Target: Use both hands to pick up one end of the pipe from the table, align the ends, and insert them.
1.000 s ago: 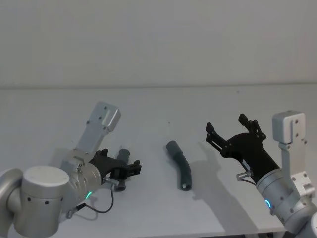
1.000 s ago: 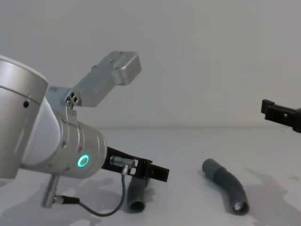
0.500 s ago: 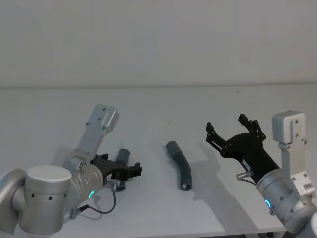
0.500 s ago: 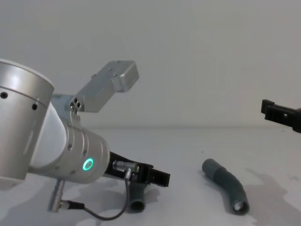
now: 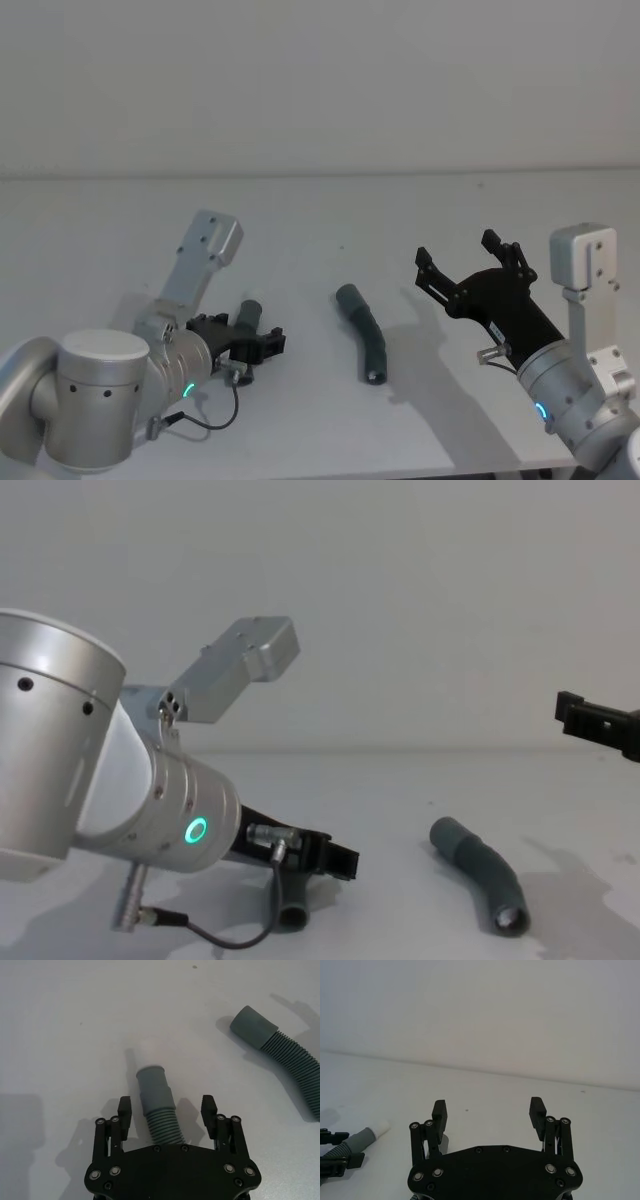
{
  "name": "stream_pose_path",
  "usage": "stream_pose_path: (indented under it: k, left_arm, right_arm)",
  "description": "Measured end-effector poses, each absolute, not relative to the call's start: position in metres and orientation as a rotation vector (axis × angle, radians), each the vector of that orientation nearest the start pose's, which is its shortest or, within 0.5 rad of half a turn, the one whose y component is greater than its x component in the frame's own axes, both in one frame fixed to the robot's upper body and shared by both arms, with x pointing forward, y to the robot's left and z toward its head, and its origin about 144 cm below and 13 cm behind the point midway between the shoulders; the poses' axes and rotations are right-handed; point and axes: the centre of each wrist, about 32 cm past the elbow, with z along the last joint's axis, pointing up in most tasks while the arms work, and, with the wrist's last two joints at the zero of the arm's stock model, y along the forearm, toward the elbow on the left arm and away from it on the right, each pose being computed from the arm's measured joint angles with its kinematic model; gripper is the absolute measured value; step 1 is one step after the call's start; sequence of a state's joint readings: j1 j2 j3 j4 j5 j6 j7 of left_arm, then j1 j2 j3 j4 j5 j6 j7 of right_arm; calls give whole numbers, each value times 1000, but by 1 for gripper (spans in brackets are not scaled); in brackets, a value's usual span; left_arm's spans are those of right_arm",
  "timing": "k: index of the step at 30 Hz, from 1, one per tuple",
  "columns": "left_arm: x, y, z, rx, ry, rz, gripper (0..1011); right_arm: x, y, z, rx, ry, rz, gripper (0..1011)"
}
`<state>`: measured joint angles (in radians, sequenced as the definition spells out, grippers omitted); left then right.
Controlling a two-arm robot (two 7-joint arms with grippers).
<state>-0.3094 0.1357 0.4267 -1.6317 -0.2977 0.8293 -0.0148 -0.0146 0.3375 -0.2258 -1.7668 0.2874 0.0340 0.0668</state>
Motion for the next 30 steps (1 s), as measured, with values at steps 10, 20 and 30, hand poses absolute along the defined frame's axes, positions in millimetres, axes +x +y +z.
stream_pose_path:
  k: [10, 20, 30]
  left_arm:
    - [506, 130, 1242, 463, 345, 1053, 547]
    - [507, 129, 1242, 463, 348, 1052, 328]
    - [507, 129, 1242, 464, 349, 1051, 328]
  right_arm:
    - [443, -237, 1189, 26, -75, -1229, 1002]
    - [443, -237, 1189, 26, -75, -1230, 1002]
    - [443, -237, 1189, 26, -75, -1229, 1002]
